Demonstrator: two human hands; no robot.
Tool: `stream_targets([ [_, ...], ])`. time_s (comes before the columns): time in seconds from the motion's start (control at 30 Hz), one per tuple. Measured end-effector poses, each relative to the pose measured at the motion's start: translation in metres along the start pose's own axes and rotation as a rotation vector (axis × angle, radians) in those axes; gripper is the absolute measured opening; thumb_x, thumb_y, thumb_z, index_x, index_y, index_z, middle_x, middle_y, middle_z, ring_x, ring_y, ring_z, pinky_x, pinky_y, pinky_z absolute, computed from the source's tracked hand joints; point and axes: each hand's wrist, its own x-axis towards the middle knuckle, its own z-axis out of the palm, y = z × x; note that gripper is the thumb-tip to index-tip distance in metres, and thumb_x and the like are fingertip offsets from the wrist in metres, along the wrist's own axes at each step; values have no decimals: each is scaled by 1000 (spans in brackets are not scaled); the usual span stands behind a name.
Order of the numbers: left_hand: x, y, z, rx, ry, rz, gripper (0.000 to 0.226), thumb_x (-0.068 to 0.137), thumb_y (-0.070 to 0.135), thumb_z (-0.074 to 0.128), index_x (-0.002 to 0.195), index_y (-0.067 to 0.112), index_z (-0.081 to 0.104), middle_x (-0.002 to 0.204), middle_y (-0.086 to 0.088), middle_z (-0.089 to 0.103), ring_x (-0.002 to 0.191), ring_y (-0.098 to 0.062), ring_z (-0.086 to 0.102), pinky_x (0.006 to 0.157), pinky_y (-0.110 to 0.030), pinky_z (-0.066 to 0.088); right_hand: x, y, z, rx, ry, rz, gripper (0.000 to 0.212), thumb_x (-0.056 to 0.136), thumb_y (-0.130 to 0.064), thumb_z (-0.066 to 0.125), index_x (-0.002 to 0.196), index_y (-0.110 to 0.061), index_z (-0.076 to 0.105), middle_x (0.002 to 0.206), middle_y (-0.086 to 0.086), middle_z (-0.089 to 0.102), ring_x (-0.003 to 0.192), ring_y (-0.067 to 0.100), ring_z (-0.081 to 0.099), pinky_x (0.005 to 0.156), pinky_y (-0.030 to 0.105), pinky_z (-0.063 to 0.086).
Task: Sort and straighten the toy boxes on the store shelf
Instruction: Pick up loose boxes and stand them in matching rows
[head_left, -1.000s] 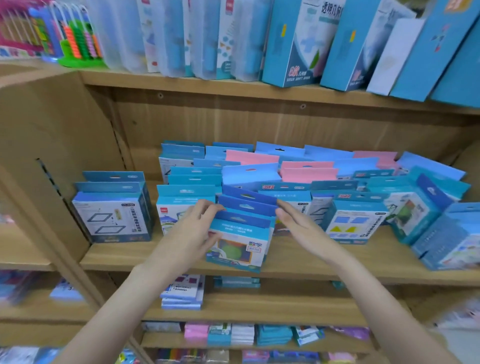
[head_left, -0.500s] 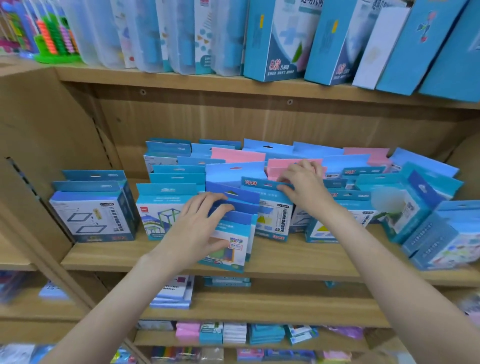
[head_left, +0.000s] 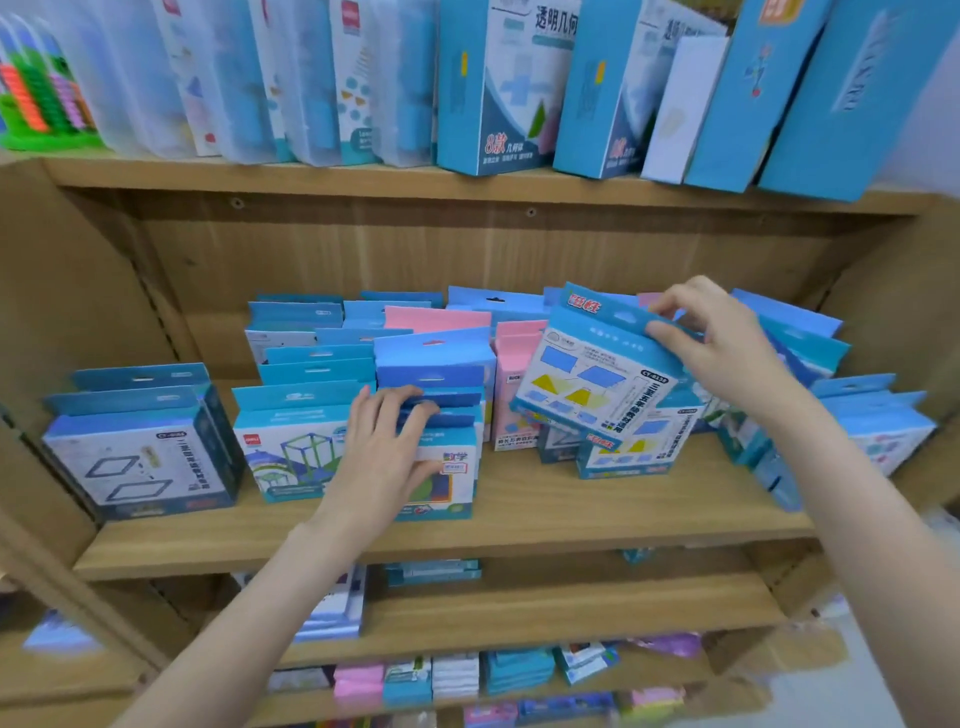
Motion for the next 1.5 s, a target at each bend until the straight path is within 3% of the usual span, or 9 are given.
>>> stream_targets([
  [0.17,10,6,-1,8,-33,-44,73,52,17,88,115,3,53,115,-23,51,112,-42,45,104,-55,22,-25,34,-14,-63,-96,47,7,83,-4,62,90,-1,63,91,9,49,83,24,50,69,33,41],
  [0.4,12,19,7,-4,-95,50,95,52,30,87,132,18,36,139,-19,38,133,-30,19,108,-55,7,-55,78,8,-274,-258,135,15,81,-5,65,96,-3,67,97,13,52,97,34,52,84,33,38],
  [0.6,21,21,9,26,-75,53,95,51,35,87,130,20,37,135,-17,43,131,-30,23,107,-57,10,-24,40,6,-185,-146,41,22,86,-14,61,107,-7,63,110,12,59,109,27,51,91,28,34],
  [0.7,23,21,13,60,-89,56,95,47,36,89,127,19,41,127,-15,51,125,-32,33,105,-58,16,8,29,28,-170,-283,55,27,88,-16,58,113,-7,60,119,11,60,113,27,51,97,35,36],
  [0.87,22,22,14,114,-69,62,92,43,33,89,121,19,44,120,-12,56,116,-32,47,105,-50,25,35,30,64,-315,-435,120,14,82,-4,56,91,-8,66,102,12,66,95,29,58,81,36,48],
  [0.97,21,22,14,98,-57,66,90,43,34,88,121,20,44,120,-10,56,115,-27,40,104,-44,16,40,22,68,-337,-337,97,10,82,-5,56,89,-7,64,100,12,65,95,31,56,74,34,43],
  [1.17,20,21,14,69,-83,57,88,45,34,88,121,22,45,120,-8,56,116,-25,38,104,-42,16,56,-13,40,-61,224,-21,14,87,-4,50,100,-3,57,103,15,57,94,30,55,78,36,42],
  [1.37,19,13,9,-9,-91,56,101,52,37,87,135,10,36,133,-10,51,128,-24,36,111,-36,4,38,-24,23,67,346,-123,11,86,0,50,94,1,58,96,17,57,86,12,49,72,9,32],
  [1.5,2,0,-4,-138,-31,21,71,77,39,62,137,11,34,142,-7,38,135,-22,24,113,-38,2,22,-34,11,93,464,-145,11,88,-1,50,95,1,58,95,16,60,85,9,48,75,7,33],
])
